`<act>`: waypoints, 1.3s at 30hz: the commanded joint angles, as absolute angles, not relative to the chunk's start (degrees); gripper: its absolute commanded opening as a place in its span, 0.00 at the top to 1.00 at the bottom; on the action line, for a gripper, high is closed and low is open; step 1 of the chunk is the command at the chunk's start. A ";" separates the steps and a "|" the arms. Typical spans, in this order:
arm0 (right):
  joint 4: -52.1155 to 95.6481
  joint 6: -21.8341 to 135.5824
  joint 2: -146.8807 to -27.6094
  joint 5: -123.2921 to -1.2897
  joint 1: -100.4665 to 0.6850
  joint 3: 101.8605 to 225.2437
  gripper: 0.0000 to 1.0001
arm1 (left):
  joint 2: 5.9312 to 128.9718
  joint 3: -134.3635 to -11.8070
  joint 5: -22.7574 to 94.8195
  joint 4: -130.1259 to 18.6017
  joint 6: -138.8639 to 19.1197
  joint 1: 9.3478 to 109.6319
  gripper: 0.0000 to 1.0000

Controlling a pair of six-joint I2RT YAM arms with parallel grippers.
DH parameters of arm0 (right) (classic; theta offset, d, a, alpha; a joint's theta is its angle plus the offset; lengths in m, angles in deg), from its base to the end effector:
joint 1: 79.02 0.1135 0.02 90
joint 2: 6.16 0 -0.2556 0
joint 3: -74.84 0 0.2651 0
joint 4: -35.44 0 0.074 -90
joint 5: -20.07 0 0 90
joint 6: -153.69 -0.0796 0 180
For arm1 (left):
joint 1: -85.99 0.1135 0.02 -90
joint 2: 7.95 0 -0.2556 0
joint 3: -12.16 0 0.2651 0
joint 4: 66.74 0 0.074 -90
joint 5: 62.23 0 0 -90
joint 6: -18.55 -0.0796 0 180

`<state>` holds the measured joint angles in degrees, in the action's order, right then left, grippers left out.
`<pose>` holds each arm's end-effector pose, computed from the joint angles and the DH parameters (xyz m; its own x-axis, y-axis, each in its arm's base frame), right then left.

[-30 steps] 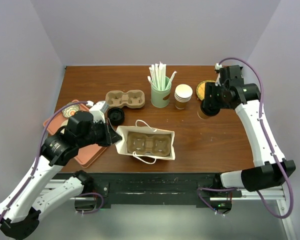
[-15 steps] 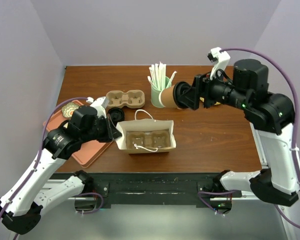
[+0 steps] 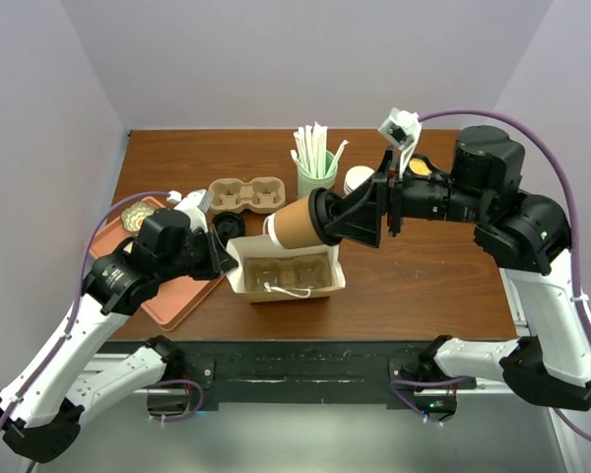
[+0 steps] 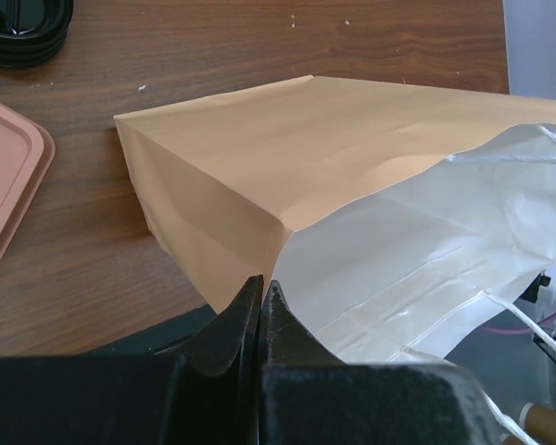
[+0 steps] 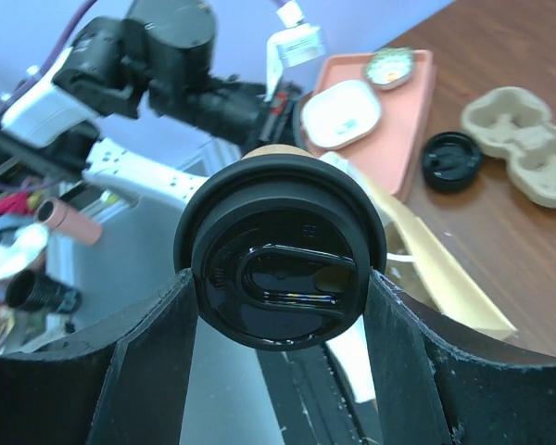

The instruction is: Pack the takeout coffee

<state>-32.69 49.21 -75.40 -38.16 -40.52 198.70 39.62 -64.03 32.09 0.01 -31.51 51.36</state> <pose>0.1466 0.1702 0.5356 -0.4095 -0.0541 -0.9107 -0.8546 0.3720 0.3622 0.1619 -0.1191 0.3344 -0.7846 -0.2361 -0.5732 0.1457 0.8285 -0.5407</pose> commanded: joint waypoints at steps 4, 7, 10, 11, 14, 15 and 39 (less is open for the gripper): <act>-28.43 53.57 -77.44 -39.16 -31.75 199.45 0.60 | 39.42 -64.02 30.06 -3.12 -31.02 51.10 1.00; -32.99 56.91 -80.77 -46.36 -25.86 202.08 0.61 | 39.50 -64.20 30.14 -3.65 -31.63 51.18 1.00; -36.70 59.64 -82.80 -55.50 -20.93 205.25 0.62 | 39.68 -64.64 31.72 -3.65 -32.34 51.10 1.00; -36.70 60.78 -82.80 -56.74 -20.23 204.90 0.62 | 39.51 -64.55 32.42 -4.08 -32.51 51.18 1.00; -35.74 63.32 -82.98 -59.91 -18.29 203.23 0.64 | 38.37 -63.50 33.48 -6.46 -34.01 51.10 1.00; -35.91 63.34 -83.42 -61.04 -17.42 203.40 0.64 | 38.28 -62.97 33.92 -7.42 -34.71 51.18 1.00; -37.84 74.85 -91.06 -85.75 -2.20 198.49 0.60 | 36.96 -61.38 38.58 -11.30 -36.47 51.10 1.00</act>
